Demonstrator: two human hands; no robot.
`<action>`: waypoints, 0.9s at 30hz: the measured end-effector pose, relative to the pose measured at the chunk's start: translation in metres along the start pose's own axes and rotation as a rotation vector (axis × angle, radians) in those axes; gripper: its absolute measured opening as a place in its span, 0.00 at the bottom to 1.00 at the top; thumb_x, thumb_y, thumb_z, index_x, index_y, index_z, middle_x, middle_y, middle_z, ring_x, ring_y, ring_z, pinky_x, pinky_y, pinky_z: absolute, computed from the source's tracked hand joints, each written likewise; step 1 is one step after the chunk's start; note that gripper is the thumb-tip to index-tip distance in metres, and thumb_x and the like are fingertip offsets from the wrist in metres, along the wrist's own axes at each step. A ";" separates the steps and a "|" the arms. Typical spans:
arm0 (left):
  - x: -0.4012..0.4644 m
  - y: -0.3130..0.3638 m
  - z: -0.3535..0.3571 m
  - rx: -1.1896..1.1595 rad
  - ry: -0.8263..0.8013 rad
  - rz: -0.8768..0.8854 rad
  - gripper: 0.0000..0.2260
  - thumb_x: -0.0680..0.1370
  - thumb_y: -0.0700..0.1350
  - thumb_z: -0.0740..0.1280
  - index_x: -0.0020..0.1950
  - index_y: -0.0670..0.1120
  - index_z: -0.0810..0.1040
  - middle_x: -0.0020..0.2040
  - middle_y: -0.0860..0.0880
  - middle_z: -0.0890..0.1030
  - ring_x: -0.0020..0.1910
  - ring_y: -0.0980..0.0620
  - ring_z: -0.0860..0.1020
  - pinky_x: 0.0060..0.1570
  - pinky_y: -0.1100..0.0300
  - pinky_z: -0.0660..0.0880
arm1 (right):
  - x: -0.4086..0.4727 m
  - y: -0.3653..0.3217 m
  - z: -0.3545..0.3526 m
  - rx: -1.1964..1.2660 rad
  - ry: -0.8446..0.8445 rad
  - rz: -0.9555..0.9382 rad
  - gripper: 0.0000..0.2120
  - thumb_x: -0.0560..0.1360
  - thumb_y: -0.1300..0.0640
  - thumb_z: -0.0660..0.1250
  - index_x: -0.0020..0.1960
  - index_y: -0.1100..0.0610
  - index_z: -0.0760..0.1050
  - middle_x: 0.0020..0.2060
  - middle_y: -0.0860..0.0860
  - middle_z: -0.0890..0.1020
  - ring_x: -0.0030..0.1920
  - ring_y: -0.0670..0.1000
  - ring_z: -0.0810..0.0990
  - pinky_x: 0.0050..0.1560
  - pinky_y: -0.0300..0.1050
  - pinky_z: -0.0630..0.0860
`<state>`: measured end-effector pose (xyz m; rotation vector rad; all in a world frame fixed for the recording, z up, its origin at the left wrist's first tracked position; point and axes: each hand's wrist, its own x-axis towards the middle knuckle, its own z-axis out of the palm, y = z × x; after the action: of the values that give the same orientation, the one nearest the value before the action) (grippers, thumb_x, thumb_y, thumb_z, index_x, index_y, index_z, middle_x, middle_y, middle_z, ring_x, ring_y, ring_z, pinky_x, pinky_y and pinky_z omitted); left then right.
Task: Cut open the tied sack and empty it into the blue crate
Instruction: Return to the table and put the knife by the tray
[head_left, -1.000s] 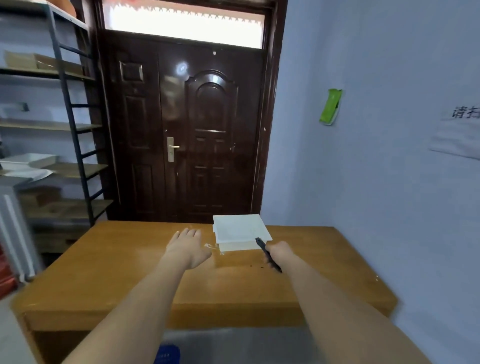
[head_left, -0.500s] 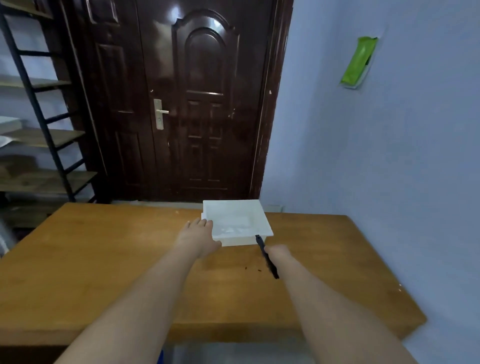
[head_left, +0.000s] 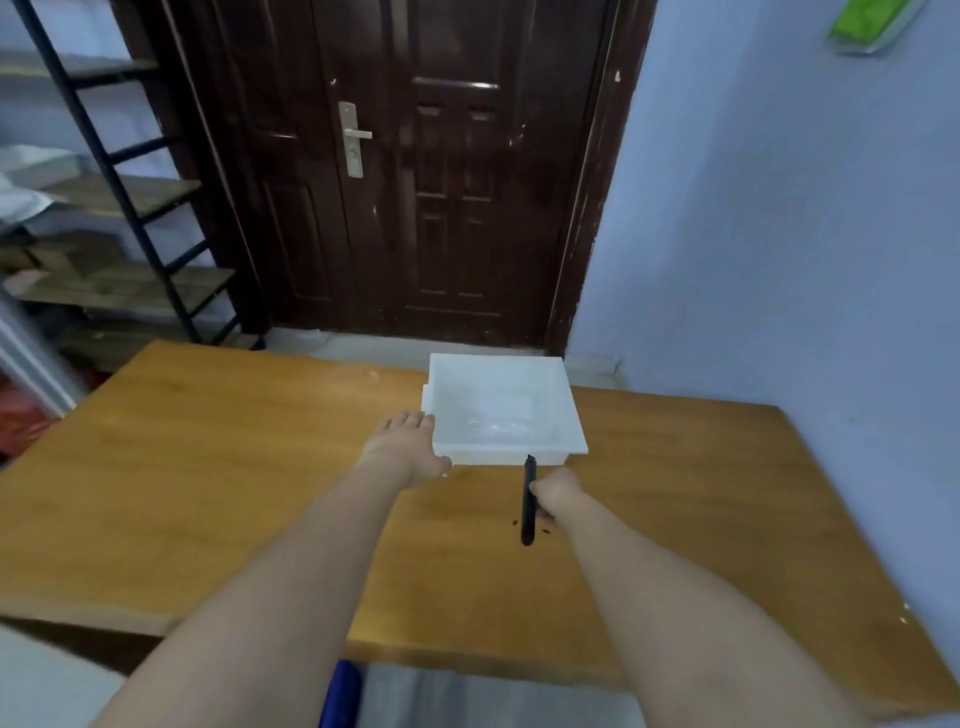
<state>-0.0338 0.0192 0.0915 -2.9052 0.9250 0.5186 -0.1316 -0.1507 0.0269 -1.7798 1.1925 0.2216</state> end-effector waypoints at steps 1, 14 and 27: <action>0.006 -0.003 0.001 0.000 -0.003 0.002 0.34 0.77 0.58 0.57 0.78 0.45 0.48 0.79 0.46 0.51 0.78 0.47 0.48 0.76 0.50 0.48 | 0.005 -0.002 0.003 -0.002 -0.012 0.001 0.13 0.78 0.64 0.58 0.35 0.60 0.67 0.37 0.59 0.77 0.41 0.59 0.78 0.41 0.48 0.73; 0.061 -0.032 0.039 -0.035 -0.088 0.026 0.35 0.78 0.60 0.54 0.78 0.44 0.47 0.79 0.47 0.50 0.78 0.48 0.48 0.76 0.50 0.48 | 0.050 0.012 0.072 -0.222 -0.105 0.051 0.10 0.78 0.63 0.59 0.38 0.60 0.69 0.43 0.59 0.78 0.42 0.55 0.77 0.40 0.46 0.73; 0.075 -0.063 0.063 0.058 -0.162 0.058 0.34 0.78 0.57 0.57 0.78 0.44 0.45 0.79 0.46 0.48 0.78 0.48 0.47 0.76 0.51 0.49 | 0.066 0.014 0.120 -0.347 -0.070 0.107 0.18 0.78 0.63 0.61 0.32 0.55 0.62 0.30 0.51 0.68 0.27 0.47 0.67 0.21 0.36 0.66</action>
<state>0.0402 0.0384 0.0036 -2.7437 0.9854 0.7070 -0.0693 -0.0992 -0.0844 -1.9866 1.2566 0.5787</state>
